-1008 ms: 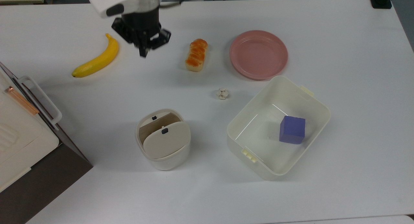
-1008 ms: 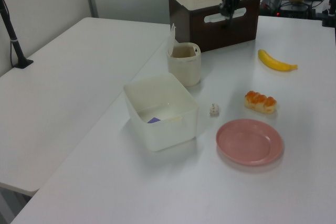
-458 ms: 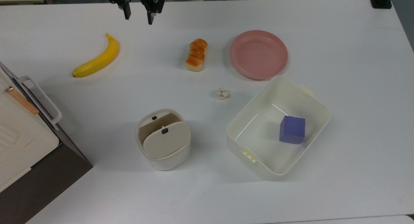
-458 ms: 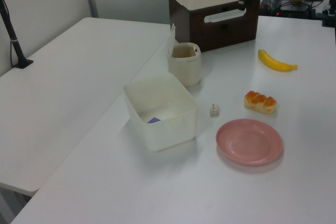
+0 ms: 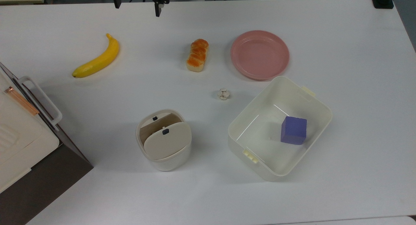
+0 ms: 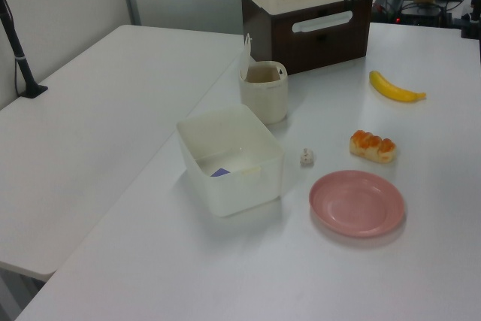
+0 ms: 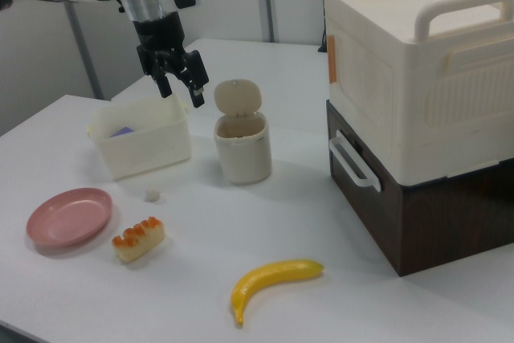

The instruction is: Open the trash can

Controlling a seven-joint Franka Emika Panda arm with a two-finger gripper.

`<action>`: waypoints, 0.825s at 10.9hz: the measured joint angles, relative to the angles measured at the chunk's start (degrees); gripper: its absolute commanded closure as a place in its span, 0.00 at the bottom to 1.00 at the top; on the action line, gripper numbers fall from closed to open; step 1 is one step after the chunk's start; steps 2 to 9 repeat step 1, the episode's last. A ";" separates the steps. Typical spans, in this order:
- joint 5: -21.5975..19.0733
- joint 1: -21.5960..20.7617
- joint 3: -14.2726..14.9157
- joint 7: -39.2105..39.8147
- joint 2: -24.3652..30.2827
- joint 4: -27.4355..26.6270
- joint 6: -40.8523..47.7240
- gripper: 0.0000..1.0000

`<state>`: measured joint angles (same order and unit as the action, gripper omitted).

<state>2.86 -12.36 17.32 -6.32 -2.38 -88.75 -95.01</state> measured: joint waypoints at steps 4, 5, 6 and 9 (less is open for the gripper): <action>-0.14 0.00 -0.01 0.00 0.00 -0.11 -0.05 0.00; -0.14 0.00 -0.01 0.00 0.00 -0.11 -0.05 0.00; -0.14 0.00 -0.01 0.00 0.00 -0.11 -0.05 0.00; -0.14 0.00 -0.01 0.00 0.00 -0.11 -0.05 0.00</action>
